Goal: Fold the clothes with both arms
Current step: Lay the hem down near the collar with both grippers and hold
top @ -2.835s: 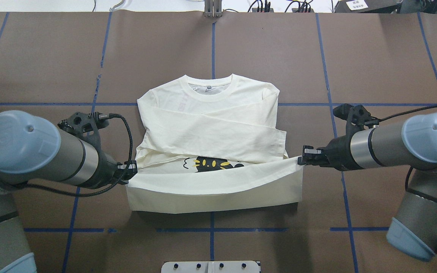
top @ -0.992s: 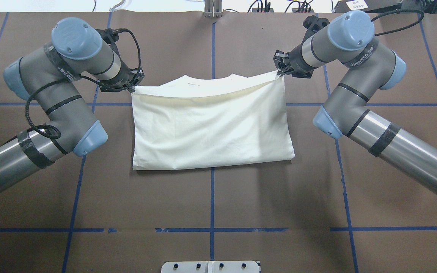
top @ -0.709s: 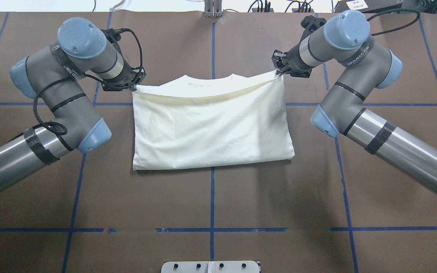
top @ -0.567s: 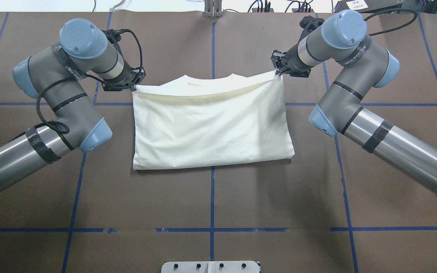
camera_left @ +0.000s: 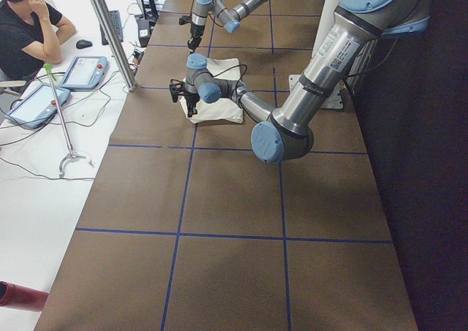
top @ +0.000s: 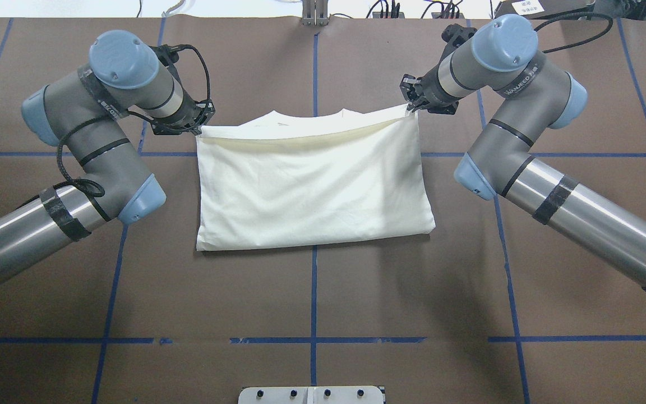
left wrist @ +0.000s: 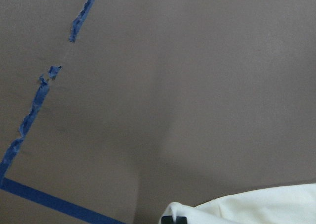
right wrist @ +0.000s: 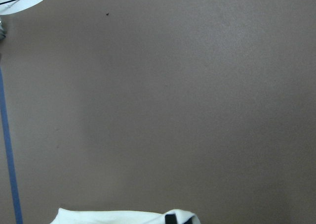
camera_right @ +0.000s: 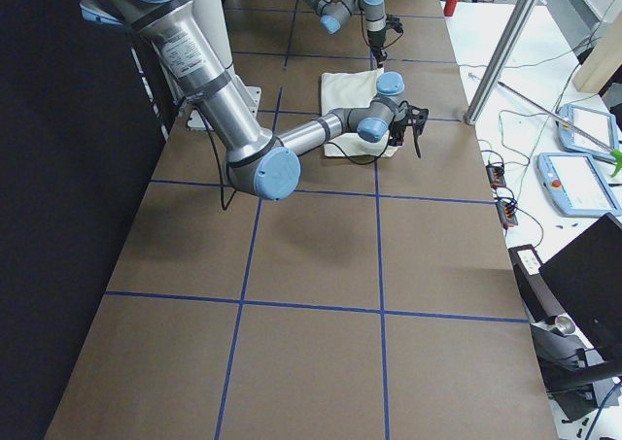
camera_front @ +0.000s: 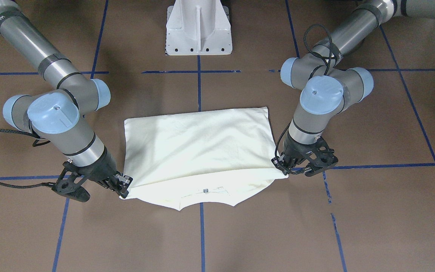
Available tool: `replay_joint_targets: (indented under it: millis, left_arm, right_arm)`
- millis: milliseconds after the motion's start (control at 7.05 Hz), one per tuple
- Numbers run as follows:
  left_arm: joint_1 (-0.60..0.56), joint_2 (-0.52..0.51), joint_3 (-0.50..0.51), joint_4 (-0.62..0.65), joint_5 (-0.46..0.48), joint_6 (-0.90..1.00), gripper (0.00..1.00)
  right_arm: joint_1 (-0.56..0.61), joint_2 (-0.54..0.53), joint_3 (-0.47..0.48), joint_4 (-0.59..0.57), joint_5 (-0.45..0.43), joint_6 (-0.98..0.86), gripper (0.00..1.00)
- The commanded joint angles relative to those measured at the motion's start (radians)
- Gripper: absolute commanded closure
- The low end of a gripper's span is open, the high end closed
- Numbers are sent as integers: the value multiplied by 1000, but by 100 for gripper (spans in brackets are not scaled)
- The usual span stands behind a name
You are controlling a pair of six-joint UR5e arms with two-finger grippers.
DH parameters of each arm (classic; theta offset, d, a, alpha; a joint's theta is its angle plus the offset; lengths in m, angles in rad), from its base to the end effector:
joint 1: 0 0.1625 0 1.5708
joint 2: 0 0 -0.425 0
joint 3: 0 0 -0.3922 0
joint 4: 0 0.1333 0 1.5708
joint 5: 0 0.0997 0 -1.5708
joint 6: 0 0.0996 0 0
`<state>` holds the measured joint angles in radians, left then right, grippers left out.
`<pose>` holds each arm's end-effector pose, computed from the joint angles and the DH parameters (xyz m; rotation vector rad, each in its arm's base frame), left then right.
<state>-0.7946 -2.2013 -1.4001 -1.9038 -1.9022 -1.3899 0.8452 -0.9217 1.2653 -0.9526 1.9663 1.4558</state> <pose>0.4458 -0.5981 0.3268 0.0916 0.8477 -0.4452 -0.4324 -0.6305 0.3397 0.1161 -1.0189 0.4759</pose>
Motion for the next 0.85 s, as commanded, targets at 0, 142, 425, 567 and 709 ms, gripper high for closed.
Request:
replay_joint_targets:
  millis: [0, 142, 425, 567, 709]
  left_arm:
    - [0, -9, -3, 0, -2, 0, 100]
    - [0, -8, -4, 3, 0, -3, 57]
    - [-2, -8, -17, 3, 0, 9, 0]
    - [-15, 6, -81, 12, -2, 26, 0]
    - [-15, 27, -133, 31, -6, 26, 0]
  right_arm:
    - [0, 1, 8, 0, 6, 2, 100]
    - [-2, -6, 8, 0, 8, 0, 76]
    - [-2, -16, 15, 3, 13, -38, 0]
    - [-3, -35, 49, 2, 29, -44, 0]
    - [-18, -83, 113, 0, 55, -40, 0]
